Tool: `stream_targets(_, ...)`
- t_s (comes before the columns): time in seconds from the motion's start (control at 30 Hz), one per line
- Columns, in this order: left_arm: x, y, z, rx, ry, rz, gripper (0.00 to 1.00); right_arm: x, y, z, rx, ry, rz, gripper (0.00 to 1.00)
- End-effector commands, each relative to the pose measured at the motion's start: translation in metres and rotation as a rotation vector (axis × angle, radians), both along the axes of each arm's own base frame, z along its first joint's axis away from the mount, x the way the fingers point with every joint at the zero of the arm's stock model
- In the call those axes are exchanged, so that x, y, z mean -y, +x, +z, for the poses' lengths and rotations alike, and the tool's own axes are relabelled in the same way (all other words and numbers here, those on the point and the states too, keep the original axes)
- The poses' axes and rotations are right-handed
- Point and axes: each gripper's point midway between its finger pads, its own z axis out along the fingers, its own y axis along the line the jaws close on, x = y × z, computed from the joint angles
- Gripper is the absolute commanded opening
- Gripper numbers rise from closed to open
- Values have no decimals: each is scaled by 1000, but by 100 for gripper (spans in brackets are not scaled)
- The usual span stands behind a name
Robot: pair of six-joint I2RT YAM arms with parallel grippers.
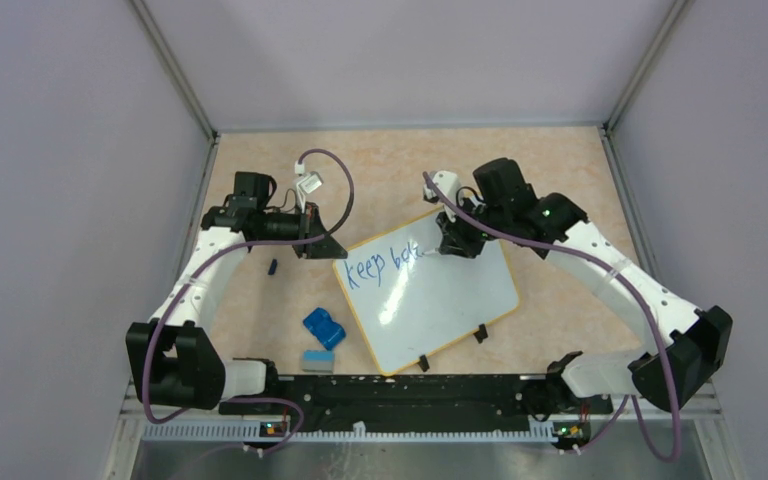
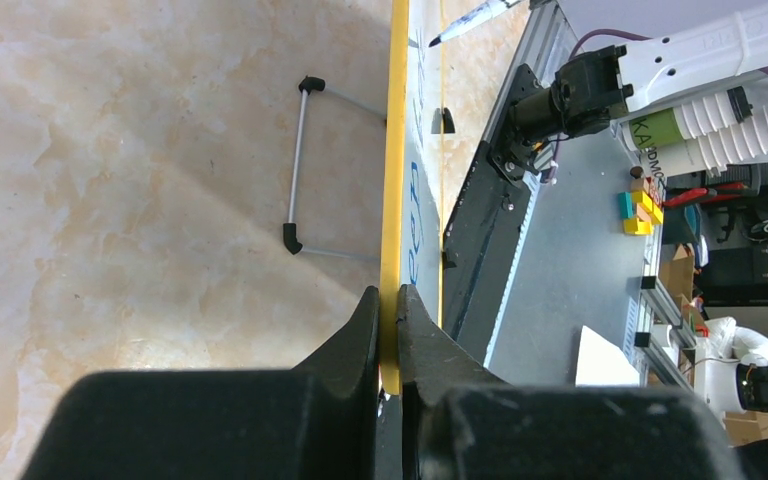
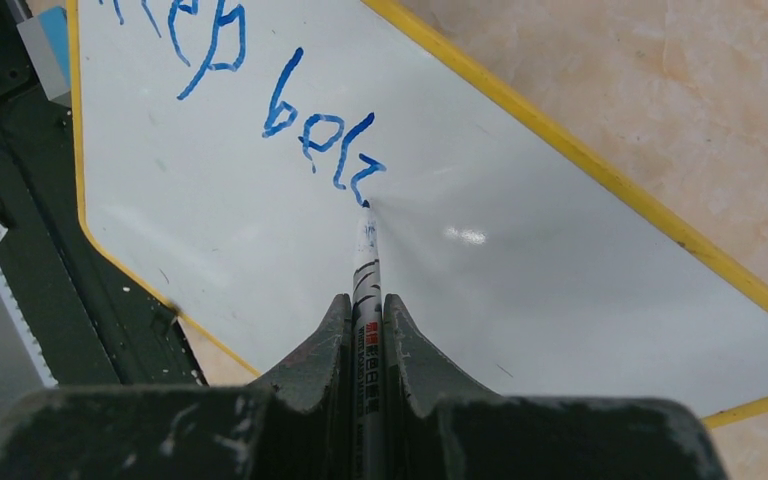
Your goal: Write a sentence on the whiteboard
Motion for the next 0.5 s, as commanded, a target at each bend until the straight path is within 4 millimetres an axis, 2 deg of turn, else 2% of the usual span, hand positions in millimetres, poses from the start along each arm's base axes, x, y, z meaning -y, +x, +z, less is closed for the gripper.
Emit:
stream_targets(0.0, 4, -8, -11, -29, 38, -21, 0, -7, 5, 46, 102, 78, 13, 0)
stream_targets(0.13, 4, -8, -11, -28, 39, -21, 0, -14, 8, 58, 111, 111, 20, 0)
stream_targets(0.47, 4, -8, -12, -27, 43, -19, 0, -22, 20, 45, 100, 96, 19, 0)
